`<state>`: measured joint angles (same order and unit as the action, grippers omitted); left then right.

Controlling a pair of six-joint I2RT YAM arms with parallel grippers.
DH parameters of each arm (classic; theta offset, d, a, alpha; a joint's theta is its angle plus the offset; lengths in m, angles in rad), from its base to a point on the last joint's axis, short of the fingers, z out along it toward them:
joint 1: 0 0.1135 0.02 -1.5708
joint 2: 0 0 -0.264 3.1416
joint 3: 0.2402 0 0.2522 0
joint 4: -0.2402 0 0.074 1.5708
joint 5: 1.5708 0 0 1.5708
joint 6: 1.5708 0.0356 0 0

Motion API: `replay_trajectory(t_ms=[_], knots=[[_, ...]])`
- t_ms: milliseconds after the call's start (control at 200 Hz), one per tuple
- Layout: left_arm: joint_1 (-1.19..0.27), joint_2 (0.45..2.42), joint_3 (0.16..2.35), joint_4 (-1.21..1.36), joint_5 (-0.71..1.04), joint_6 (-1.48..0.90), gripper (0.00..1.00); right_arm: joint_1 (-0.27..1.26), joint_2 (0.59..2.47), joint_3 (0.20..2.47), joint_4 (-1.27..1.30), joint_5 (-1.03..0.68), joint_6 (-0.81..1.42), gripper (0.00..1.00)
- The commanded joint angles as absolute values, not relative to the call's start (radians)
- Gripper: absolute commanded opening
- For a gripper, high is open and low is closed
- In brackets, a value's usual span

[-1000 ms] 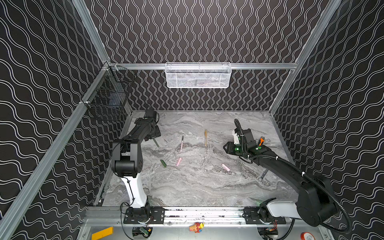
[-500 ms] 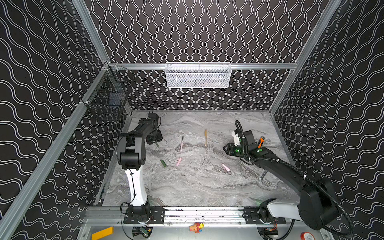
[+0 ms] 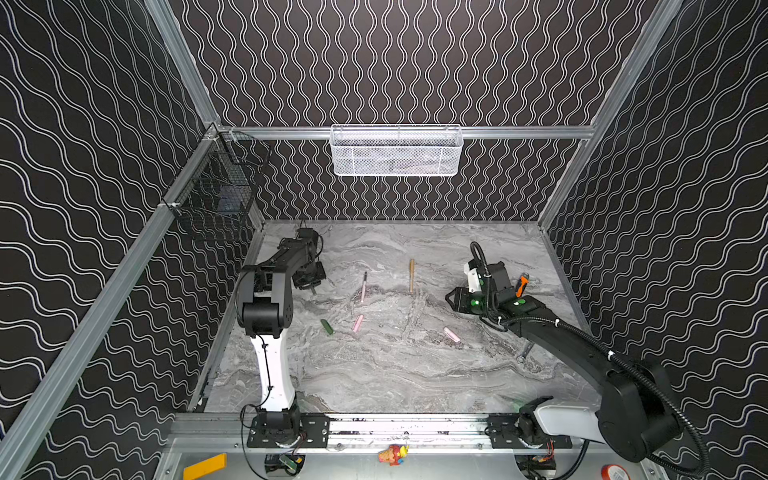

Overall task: Insert the pens into the pen caps
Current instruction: 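Lower the left gripper and close it on the green pen, then lift the green pen and carry it toward the table center with the left gripper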

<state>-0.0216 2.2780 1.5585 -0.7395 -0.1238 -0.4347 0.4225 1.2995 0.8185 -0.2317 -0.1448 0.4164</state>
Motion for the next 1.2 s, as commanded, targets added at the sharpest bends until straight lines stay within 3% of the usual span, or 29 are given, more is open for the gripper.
replay_trajectory(t_ms=[0,220,415,901,1076,1196], knots=[[-0.021,2.272,1.531,-0.731,-0.139,-0.409,0.17,0.422,1.286,0.829,-0.210,-0.156,0.433,0.46],[-0.021,2.260,1.485,-0.713,-0.129,-0.394,0.23,0.422,1.278,0.840,-0.218,-0.161,0.443,0.46],[-0.021,2.259,1.468,-0.696,-0.124,-0.372,0.09,0.423,1.264,0.842,-0.225,-0.160,0.448,0.46],[-0.059,2.050,1.334,-0.621,-0.114,-0.380,0.06,0.423,1.244,0.860,-0.247,-0.148,0.452,0.46],[-0.146,1.942,1.252,-0.610,-0.105,-0.400,0.05,0.423,1.236,0.857,-0.256,-0.141,0.451,0.46],[-0.303,1.839,1.181,-0.602,-0.107,-0.435,0.05,0.423,1.219,0.856,-0.278,-0.109,0.448,0.46]])
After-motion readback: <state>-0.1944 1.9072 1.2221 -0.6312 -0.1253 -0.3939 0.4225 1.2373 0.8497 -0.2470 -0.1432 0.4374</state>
